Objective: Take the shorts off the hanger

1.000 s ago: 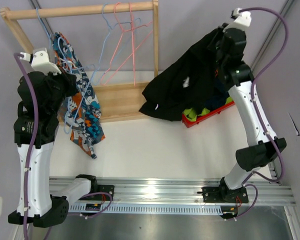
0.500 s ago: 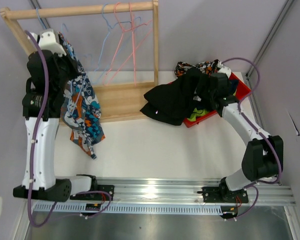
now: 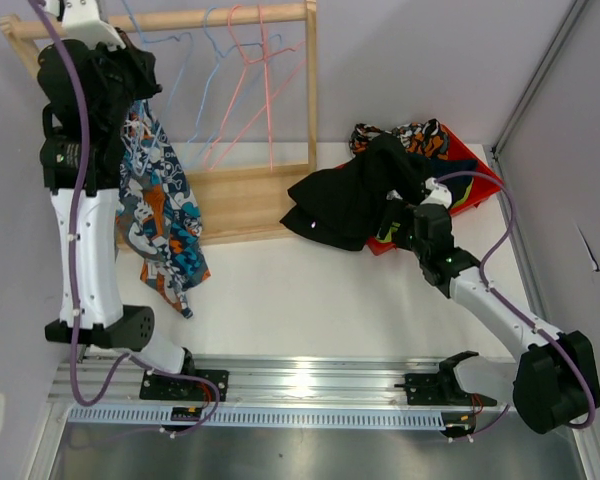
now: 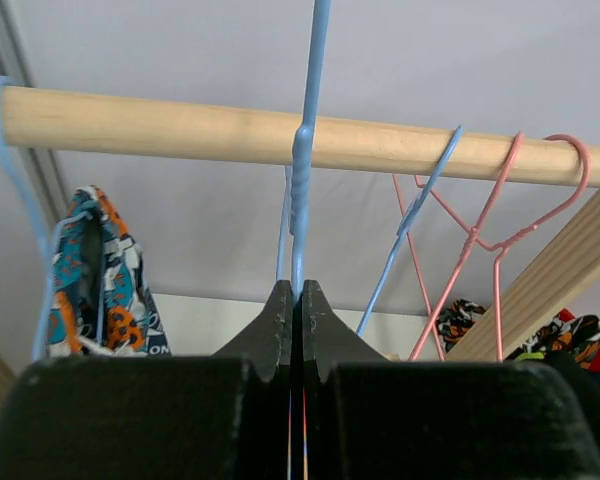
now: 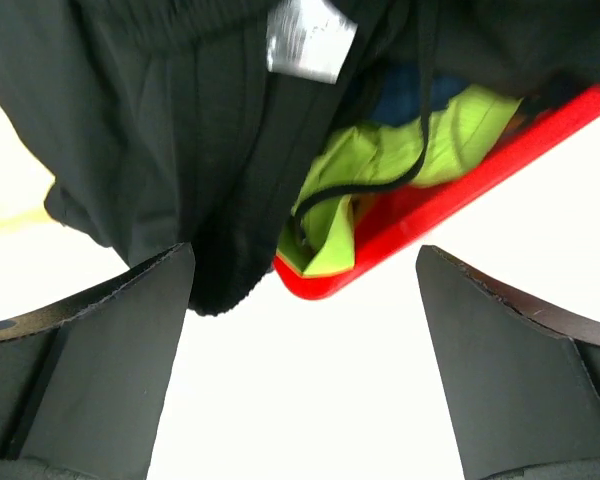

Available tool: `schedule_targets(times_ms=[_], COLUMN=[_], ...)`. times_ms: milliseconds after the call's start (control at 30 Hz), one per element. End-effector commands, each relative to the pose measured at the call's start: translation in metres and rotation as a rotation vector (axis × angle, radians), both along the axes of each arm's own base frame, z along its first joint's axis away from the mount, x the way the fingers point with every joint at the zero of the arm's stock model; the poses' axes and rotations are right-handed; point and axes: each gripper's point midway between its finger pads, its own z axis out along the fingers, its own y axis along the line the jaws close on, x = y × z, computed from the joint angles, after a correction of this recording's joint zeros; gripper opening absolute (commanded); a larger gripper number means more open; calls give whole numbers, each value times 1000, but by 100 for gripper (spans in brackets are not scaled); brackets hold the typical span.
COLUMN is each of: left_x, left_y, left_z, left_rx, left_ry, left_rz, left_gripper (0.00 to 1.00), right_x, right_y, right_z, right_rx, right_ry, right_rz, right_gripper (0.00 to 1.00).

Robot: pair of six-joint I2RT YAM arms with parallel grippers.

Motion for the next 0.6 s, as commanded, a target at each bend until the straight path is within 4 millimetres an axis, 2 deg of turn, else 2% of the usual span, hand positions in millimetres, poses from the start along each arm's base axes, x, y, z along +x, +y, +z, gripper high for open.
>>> schedule_targets(times_ms=[0,33,67,100,200,300,367,400,433,467,500,533,567], left_x=[39,45,45,58,66,74,74,75,68,69,62,61,51], left_y=[-17,-19,-20,-23,-27,-37,-44,-47,-49,-53,-51,-53,-51], left_z=[-13,-16,-5,-16,-16,-30,-37,-48,-45,-60,-50,-60,-58], left_rx=[21,14,9,5,-13,-19,-13,-8,-1,8,6,11,12], left_ry=[13,21,-6,22,19,53,73,101,93,128,104,124,118], left_rz=[-91,-98,-105,-113,-125,-145,-152,-155,-155,-162,-159,-162,-154], left_gripper=[0,0,0,0,0,0,0,0,0,0,0,0,0], right_x=[-5,-6,-9,-10,-15,-17,-17,-16,-17,-17,-17,-18,-19], right_y=[15,15,16,15,13,11,11,11,10,9,9,10,10], right_z=[12,12,9,10,4,0,-2,-3,-4,-5,-5,-6,-7], right_rx=[55,53,51,50,45,31,24,22,19,19,18,18,21], right_ry=[-52,-53,-48,-53,-47,-42,-37,-34,-33,-30,-30,-29,-28], right_rz=[38,42,45,47,48,50,52,52,50,48,48,51,53], right_gripper=[100,100,99,100,99,99,99,99,99,99,99,99,100])
